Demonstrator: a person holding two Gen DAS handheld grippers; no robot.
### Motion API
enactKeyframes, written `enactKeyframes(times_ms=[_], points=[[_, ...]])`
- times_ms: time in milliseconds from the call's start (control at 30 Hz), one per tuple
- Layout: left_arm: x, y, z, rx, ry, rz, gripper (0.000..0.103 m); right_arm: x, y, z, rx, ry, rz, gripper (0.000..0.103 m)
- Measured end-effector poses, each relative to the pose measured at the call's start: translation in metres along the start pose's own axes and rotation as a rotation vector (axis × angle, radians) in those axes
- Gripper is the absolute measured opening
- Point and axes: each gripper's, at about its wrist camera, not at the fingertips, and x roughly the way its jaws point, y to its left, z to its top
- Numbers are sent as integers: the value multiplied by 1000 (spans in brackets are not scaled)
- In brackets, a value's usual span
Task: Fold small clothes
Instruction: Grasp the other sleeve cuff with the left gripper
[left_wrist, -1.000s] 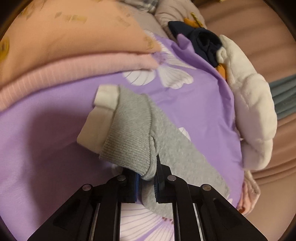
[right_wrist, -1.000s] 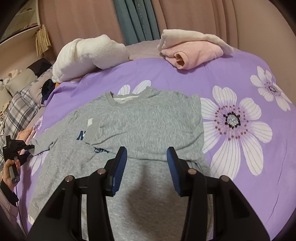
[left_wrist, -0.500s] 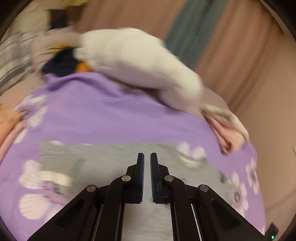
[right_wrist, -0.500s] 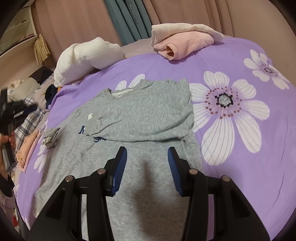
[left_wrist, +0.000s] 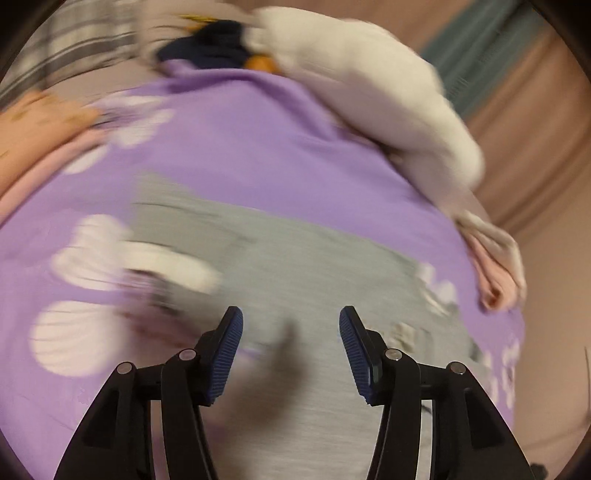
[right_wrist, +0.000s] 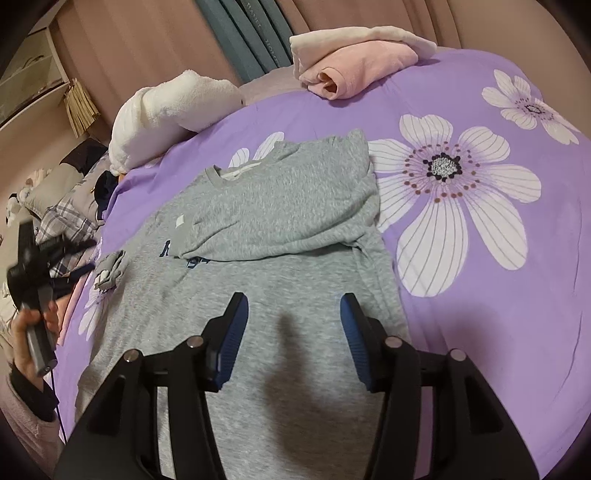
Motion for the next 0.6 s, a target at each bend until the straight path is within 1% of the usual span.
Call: enactKeyframes(times_ms=[33, 67, 167, 233, 300, 367, 433, 500, 533, 600], points=[[-3, 17, 5, -43, -10, 6, 53, 2, 1, -1, -5, 6, -5, 53], [-5, 34, 9, -86, -14, -7, 53, 3, 2, -2, -9, 12, -9, 53], [1, 69, 13, -212, 14, -68, 53, 11, 6, -4, -17, 34, -23, 53], [13, 86, 10, -292, 42, -117, 53, 14, 7, -4, -19, 43, -26, 53], [25, 94, 8, -337, 67, -135, 53, 15, 9, -4, -23, 47, -28, 53], [38, 99, 6, -389, 72, -173, 53, 15, 12, -3, -30, 47, -34, 53], [45, 105, 9, -455, 38, -233, 53, 15, 14, -2, -39, 49, -41, 53], [48, 104, 15, -498, 17, -259, 53, 16, 17, -1, -50, 53, -49, 53], [47, 102, 17, -502, 8, -262, 53, 17, 18, -1, -56, 56, -54, 53], [40, 96, 27, -466, -13, -236, 53, 19, 18, 0, -64, 63, -65, 54]])
